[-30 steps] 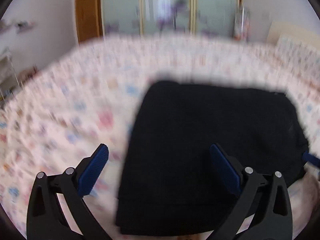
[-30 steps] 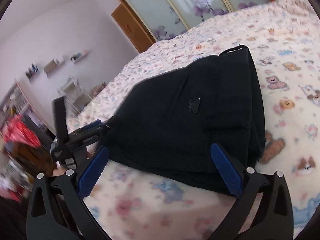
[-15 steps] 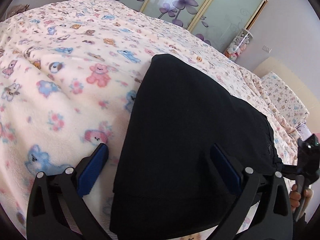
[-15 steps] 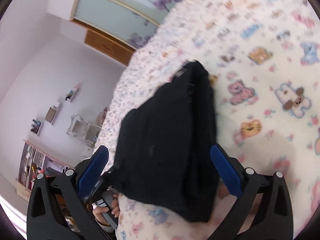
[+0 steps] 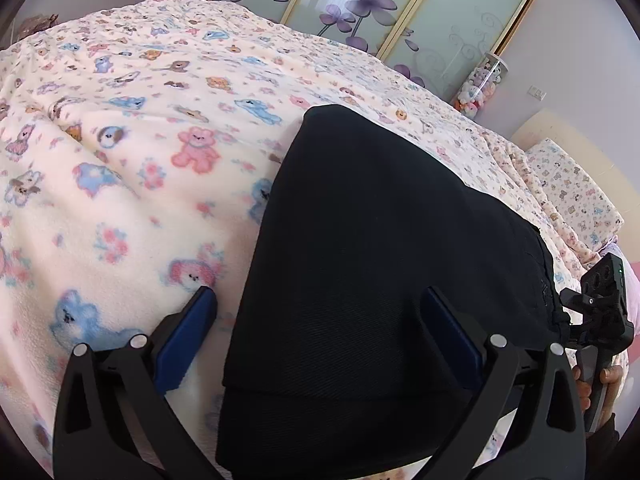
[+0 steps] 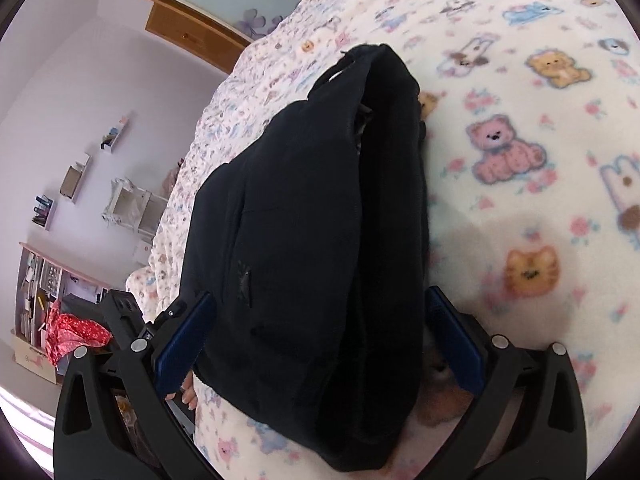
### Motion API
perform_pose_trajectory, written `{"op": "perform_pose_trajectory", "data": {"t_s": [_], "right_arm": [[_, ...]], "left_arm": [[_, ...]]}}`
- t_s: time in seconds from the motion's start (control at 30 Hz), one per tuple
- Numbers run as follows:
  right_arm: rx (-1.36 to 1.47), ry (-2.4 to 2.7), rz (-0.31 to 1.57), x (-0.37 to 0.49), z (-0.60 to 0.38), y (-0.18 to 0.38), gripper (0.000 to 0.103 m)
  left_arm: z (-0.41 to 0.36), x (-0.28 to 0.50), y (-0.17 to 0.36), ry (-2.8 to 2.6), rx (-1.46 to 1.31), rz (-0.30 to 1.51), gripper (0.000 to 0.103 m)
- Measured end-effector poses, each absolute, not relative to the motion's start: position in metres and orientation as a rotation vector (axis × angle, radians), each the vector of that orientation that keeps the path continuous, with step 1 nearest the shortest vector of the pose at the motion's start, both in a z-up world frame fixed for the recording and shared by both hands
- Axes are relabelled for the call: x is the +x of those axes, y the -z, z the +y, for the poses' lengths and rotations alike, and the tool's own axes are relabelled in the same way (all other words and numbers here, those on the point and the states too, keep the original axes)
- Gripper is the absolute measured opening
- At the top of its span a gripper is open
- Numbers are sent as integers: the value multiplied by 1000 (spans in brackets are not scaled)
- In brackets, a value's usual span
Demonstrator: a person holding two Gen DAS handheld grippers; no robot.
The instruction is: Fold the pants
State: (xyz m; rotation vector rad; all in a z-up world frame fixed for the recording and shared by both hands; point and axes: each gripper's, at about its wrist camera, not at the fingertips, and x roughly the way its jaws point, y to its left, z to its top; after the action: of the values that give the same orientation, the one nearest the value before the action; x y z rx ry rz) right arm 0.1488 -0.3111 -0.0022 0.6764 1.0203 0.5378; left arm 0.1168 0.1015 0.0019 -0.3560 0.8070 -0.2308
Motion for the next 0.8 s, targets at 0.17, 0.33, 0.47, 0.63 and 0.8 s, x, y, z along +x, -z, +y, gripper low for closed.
{"op": "perform_pose_trajectory", "data": {"t_s": [0.17, 0.33, 0.47, 0.63, 0.8], "right_arm": [[788, -658, 925, 140, -316, -2, 98], [841, -773, 853, 133, -315, -10, 96], [835, -689, 896, 140, -316, -1, 85], [928, -626, 939, 145, -329, 16, 56], [920, -633, 932, 143, -332, 21, 48]], "left_arm": [[102, 117, -2, 227, -352, 809, 101], [101, 119, -1, 226, -357, 808, 101], [103, 119, -1, 232, -367, 802, 101], [117, 112, -9, 278, -481, 773, 101], [144, 118, -26, 332, -639, 817, 101]]}}
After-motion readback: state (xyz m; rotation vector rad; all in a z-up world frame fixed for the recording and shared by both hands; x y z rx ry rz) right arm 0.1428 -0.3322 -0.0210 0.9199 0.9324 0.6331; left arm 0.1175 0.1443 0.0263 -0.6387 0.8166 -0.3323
